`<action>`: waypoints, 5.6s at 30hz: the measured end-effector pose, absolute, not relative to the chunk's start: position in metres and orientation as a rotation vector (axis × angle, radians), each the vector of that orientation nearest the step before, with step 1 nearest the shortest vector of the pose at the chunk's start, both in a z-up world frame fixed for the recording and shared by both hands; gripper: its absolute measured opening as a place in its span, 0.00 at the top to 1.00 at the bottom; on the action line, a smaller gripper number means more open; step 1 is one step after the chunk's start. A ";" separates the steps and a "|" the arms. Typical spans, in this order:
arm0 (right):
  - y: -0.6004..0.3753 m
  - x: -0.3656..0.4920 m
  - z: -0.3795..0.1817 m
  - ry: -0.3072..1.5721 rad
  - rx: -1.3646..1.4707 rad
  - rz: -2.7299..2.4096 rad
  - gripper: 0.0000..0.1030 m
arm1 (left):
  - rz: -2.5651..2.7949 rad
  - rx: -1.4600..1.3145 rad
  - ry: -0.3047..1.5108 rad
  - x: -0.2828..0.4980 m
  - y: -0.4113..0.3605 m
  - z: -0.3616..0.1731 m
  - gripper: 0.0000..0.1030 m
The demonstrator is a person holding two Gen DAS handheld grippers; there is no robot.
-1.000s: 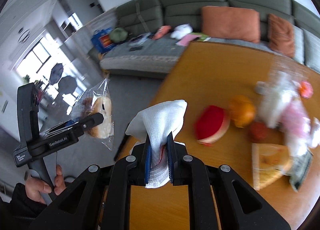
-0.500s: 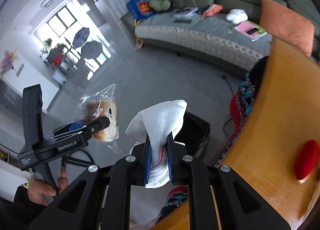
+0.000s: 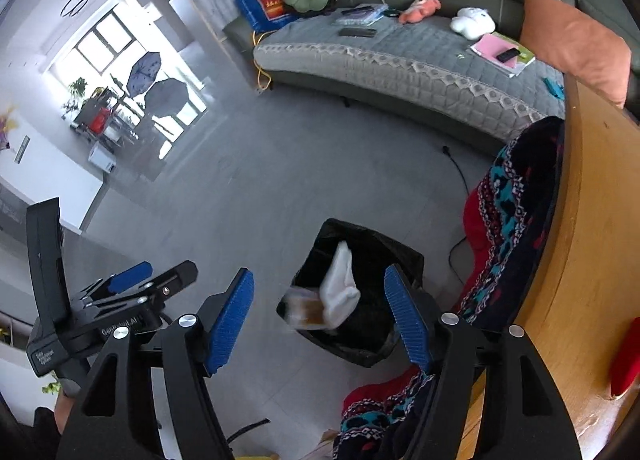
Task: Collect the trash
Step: 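Carry both items to the black bin and open both grippers over it, then return to the table and grasp the orange with the right gripper, then grasp the red paddle with the left gripper, then carry the paddle and orange to the bin and release both, then grasp the clear bag of white items with the left gripper while the right grasps the pink bag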
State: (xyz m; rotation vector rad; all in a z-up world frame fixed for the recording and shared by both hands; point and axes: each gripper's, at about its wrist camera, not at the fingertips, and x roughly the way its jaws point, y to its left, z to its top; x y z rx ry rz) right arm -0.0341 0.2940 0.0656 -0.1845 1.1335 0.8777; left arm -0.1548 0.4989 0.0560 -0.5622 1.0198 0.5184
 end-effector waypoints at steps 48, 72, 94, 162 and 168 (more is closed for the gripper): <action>-0.042 0.133 0.006 1.236 -0.123 0.512 0.44 | 0.029 -0.120 1.146 0.037 0.089 0.065 0.05; -0.101 0.117 0.059 1.131 0.016 0.505 0.53 | -0.035 -0.071 1.227 0.088 0.054 0.018 0.38; 0.027 0.035 0.090 1.095 -0.049 0.668 0.52 | 0.083 -0.285 0.993 -0.036 0.220 0.100 0.38; -0.022 0.030 0.121 0.969 0.104 0.533 0.03 | 0.059 -0.193 1.033 -0.019 0.191 0.112 0.06; -0.107 0.050 0.115 0.968 0.148 0.417 0.03 | -0.045 -0.184 1.053 0.019 0.117 0.108 0.06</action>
